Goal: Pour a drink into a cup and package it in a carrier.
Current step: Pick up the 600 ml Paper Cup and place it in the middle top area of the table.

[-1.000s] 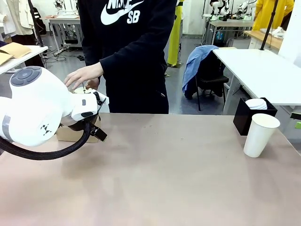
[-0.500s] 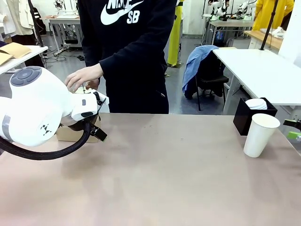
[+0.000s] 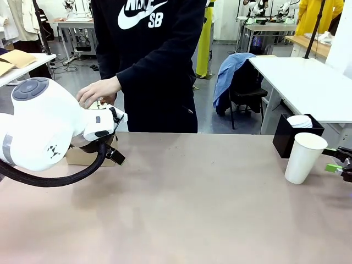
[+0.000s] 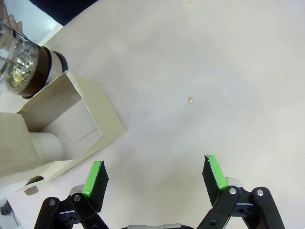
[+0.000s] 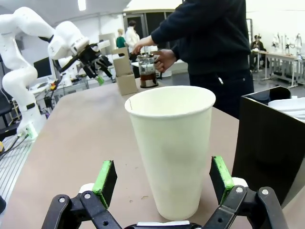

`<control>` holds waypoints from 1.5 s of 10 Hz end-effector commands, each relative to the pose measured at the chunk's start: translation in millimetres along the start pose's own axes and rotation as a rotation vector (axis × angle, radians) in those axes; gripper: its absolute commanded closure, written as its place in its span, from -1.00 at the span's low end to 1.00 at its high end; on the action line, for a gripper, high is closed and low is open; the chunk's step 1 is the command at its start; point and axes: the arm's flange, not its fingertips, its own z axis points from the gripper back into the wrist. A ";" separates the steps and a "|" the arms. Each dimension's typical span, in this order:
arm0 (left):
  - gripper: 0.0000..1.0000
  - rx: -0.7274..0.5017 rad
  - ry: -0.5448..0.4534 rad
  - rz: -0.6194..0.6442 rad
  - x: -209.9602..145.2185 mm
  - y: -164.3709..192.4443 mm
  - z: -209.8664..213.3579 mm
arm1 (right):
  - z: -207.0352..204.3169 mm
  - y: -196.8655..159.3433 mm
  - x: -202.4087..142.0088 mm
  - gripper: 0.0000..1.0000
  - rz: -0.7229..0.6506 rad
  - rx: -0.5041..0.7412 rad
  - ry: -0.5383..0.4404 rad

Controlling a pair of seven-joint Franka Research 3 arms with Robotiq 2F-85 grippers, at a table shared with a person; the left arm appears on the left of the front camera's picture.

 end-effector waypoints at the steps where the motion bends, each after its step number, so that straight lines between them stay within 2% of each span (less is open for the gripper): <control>1: -1.00 -0.001 0.000 0.000 -0.2 0.1 0.1 | -18.5 2.7 -3.1 -1.00 0.038 -0.051 -0.010; 4: -1.00 -0.001 0.000 0.000 -0.2 0.1 0.1 | -34.4 -0.6 -7.4 -1.00 0.037 -0.080 -0.036; 12: -1.00 -0.001 0.000 0.000 -0.2 0.1 0.1 | -75.7 -10.7 -19.3 -1.00 -0.009 -0.037 -0.011; 13: -1.00 -0.001 0.000 0.000 -0.2 0.1 0.1 | -74.3 -11.8 -20.7 -0.60 -0.034 -0.040 -0.011; 14: -1.00 -0.001 0.000 0.000 -0.2 0.1 0.1 | -62.9 -15.0 -19.4 -0.67 -0.090 -0.026 -0.006; 15: -1.00 -0.001 0.000 0.000 -0.2 0.1 0.1 | -71.0 -6.3 -21.6 -0.67 -0.021 -0.013 -0.005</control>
